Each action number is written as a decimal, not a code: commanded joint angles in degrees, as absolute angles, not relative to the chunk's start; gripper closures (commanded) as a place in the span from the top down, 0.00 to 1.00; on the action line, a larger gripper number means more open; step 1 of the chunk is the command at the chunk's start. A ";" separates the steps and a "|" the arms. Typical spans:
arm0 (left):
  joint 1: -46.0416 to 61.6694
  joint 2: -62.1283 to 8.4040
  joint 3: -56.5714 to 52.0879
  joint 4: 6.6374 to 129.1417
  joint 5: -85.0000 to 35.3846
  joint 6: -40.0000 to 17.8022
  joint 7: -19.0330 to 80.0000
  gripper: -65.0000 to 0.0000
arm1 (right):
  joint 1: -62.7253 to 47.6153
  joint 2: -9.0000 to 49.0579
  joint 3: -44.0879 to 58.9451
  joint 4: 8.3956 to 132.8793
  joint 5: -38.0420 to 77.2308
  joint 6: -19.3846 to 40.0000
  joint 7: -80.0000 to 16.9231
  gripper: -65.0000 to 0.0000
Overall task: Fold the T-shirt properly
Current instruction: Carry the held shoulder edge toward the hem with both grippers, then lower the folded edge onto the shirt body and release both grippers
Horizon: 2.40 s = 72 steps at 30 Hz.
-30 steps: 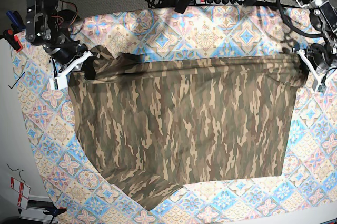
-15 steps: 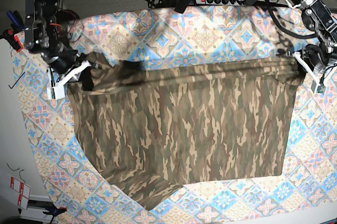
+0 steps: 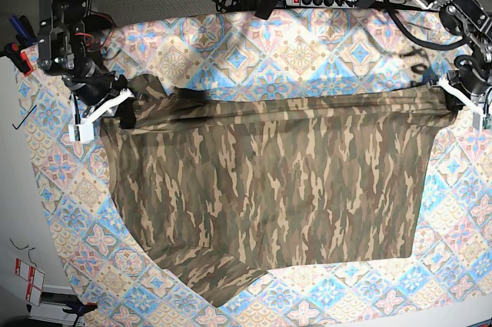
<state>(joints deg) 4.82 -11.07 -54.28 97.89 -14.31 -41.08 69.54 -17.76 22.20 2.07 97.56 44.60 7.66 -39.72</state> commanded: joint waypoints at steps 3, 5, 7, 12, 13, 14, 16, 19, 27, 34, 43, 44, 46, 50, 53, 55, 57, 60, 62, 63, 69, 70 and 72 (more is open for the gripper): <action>4.18 -12.88 -55.34 99.21 -12.53 -40.00 63.69 0.00 | -17.10 23.52 2.95 98.42 43.56 5.23 -37.41 0.00; 4.18 -12.53 -55.52 99.21 -12.53 -40.00 61.23 0.00 | -16.84 23.52 2.95 98.42 43.56 4.88 -37.32 0.00; 4.26 -10.86 -57.19 99.21 -12.44 -40.00 58.42 0.00 | -15.96 23.52 2.86 98.42 43.56 4.79 -37.32 0.00; 3.65 -9.01 -57.89 99.12 -8.48 -40.00 54.20 0.00 | -14.73 22.20 2.86 98.51 39.34 4.79 -37.76 0.00; 2.68 -8.31 -57.80 99.03 -7.43 -40.00 54.46 0.00 | -14.11 21.32 2.86 98.33 38.02 4.79 -37.76 0.00; 1.54 -7.60 -57.80 99.03 -6.02 -40.00 54.46 0.00 | -13.76 20.70 2.86 98.33 36.70 4.79 -37.76 0.00; -0.31 -6.81 -57.80 99.03 -2.07 -40.00 54.46 0.00 | -13.49 19.47 2.77 97.80 35.56 4.79 -37.85 0.00; -3.21 -5.67 -55.96 98.77 4.18 -40.00 55.78 0.00 | -13.05 18.68 2.77 96.22 35.56 4.79 -37.85 0.00; -6.37 -5.58 -52.88 98.77 6.46 -40.00 56.75 0.00 | -8.22 18.68 0.40 92.09 35.47 4.79 -37.85 0.00; -12.70 -5.93 -52.88 90.42 12.88 -40.00 56.48 0.00 | -5.32 18.68 0.40 88.66 35.47 4.79 -37.85 0.00; -15.87 -5.93 -50.59 88.22 14.55 -40.00 56.40 0.00 | -1.89 18.77 0.13 83.38 35.47 4.88 -38.11 0.00; -16.22 -5.93 -50.42 87.08 15.43 -40.00 56.40 0.00 | -1.19 18.77 -0.48 82.51 35.47 4.88 -38.73 0.00; -17.89 -6.02 -50.42 84.00 17.19 -40.00 56.22 0.00 | 0.75 18.77 -2.24 81.01 35.38 4.88 -40.13 0.00; -18.68 -6.55 -50.42 81.27 18.42 -40.00 52.88 0.00 | 2.33 18.77 -3.91 79.25 35.30 4.88 -40.13 0.00; -18.59 -6.46 -50.42 81.01 18.59 -40.00 49.71 0.00 | 4.26 18.77 -4.44 78.90 35.30 4.88 -40.13 0.00; -18.59 -6.46 -50.42 81.01 18.59 -40.00 47.69 0.00 | 5.05 18.77 -4.44 78.90 34.86 4.88 -40.13 0.00; -18.59 -6.46 -50.42 80.92 18.68 -40.00 45.41 0.00 | 5.23 18.68 -4.44 78.90 32.66 4.88 -40.40 0.00; -18.51 -6.73 -50.42 78.90 18.68 -40.00 42.51 0.00 | 6.37 18.42 -4.44 78.64 28.70 4.88 -40.66 0.00; -18.77 -7.16 -50.42 75.38 18.68 -40.00 40.75 0.00 | 6.64 16.57 -4.44 77.14 27.82 4.88 -40.66 0.00; -18.86 -7.87 -50.42 73.71 18.68 -40.00 39.69 0.00 | 7.08 15.96 -4.44 75.91 27.82 5.05 -40.66 0.00; -19.03 -9.01 -50.33 68.44 18.68 -40.00 35.82 0.00 | 8.48 15.52 -4.44 71.60 27.56 5.23 -40.04 0.00; -19.03 -9.27 -50.33 67.91 18.68 -40.00 35.65 0.00 | 8.84 15.52 -4.44 71.34 27.56 5.23 -40.04 0.00; -19.56 -9.63 -50.33 66.42 18.59 -40.00 35.47 0.00 | 9.01 15.52 -4.44 71.25 27.56 5.23 -39.96 0.00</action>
